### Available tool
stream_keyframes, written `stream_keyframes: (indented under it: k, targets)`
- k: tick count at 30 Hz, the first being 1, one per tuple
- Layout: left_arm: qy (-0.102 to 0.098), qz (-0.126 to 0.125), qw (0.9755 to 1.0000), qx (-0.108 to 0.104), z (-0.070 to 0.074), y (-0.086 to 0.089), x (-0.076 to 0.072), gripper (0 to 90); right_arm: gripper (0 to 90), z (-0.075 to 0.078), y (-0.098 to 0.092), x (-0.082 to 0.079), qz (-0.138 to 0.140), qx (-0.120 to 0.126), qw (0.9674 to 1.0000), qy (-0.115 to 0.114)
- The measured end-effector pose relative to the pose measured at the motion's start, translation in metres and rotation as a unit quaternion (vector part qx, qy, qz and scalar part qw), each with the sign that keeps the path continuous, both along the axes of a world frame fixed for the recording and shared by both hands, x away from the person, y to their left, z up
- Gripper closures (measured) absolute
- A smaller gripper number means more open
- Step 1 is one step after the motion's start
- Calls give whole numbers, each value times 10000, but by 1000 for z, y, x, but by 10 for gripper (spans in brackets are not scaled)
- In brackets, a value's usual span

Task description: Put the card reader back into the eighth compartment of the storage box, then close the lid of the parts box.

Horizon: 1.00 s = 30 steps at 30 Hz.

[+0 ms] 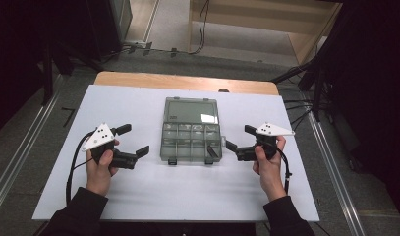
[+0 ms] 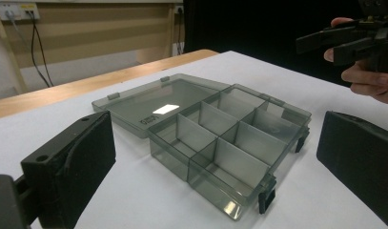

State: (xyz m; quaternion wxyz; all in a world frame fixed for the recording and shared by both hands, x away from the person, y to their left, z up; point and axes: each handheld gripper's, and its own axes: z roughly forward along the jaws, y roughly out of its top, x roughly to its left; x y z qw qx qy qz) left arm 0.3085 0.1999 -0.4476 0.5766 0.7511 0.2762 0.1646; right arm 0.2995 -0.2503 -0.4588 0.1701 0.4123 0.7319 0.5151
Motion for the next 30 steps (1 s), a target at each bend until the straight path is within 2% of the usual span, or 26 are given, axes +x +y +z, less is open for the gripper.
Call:
stream_keyframes:
  k: [3,7,15,18,30]
  targets:
    - [18,-7,10000,22,-1,-3,5,0,0,0,0,3,51,33,10000,-36]
    - [71,24,10000,-10,-2,-5,10,0,0,0,0,6,-47,49,10000,-38]
    - [146,74,9999,-16,-2,-8,21,0,0,2,2,11,-45,73,10000,-39]
    - [164,71,9998,-44,-3,-10,24,0,0,2,4,14,24,97,10000,-1]
    - [312,166,9993,-83,-10,-14,38,0,0,-6,8,24,-85,75,9998,164]
